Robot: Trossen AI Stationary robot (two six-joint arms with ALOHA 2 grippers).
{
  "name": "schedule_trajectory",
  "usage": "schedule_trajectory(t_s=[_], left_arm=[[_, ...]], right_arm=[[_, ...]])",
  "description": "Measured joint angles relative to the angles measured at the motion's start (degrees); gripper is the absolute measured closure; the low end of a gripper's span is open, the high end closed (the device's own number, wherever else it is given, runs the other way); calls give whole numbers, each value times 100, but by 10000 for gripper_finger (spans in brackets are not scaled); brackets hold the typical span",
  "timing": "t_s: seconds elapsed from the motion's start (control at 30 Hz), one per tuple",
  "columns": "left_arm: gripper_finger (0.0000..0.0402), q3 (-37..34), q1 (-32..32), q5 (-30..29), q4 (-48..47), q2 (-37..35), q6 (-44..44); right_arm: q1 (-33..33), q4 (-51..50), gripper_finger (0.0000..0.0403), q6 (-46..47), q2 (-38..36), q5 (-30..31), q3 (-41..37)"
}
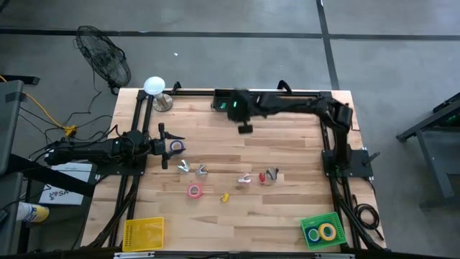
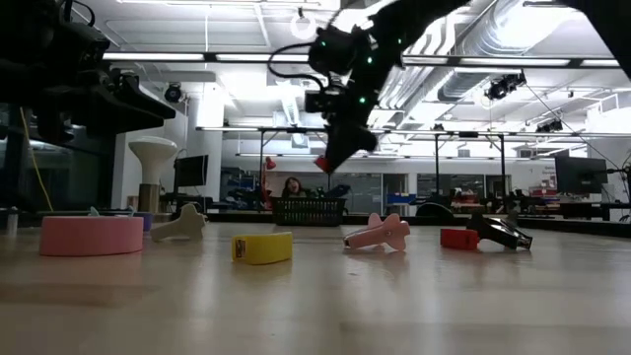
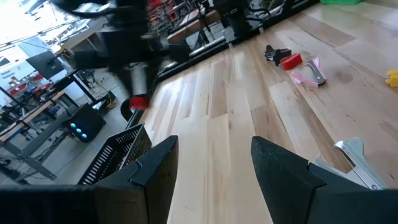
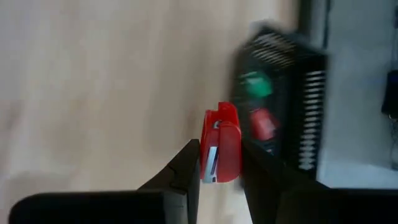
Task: Pick and place Stapler, Stapler remover, tape
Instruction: Put the right red stapler into the black bin
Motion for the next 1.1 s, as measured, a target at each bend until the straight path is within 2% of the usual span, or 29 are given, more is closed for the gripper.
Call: schedule_trajectory(t_s=[0.2, 0.37, 0.77, 0.87, 1.1], left_arm=[[204, 1, 0, -2, 0, 0, -1], [204, 0, -2, -2, 1, -2, 0], [204, 1, 1, -1, 1, -1, -2], [204, 1, 1, -2, -2, -1, 0], [204, 0, 0, -1, -2, -2, 0]], right_arm=[[-859, 1281, 321, 608, -2, -1237, 0], [-1388, 2356, 321, 1469, -13, -1971, -326], [-1973, 2892, 321, 2724, -13, -2569, -1106], [-1974, 3016, 321, 2655, -13, -2752, -1276], [-1956, 3229, 320, 2222, -13, -2753, -1469]])
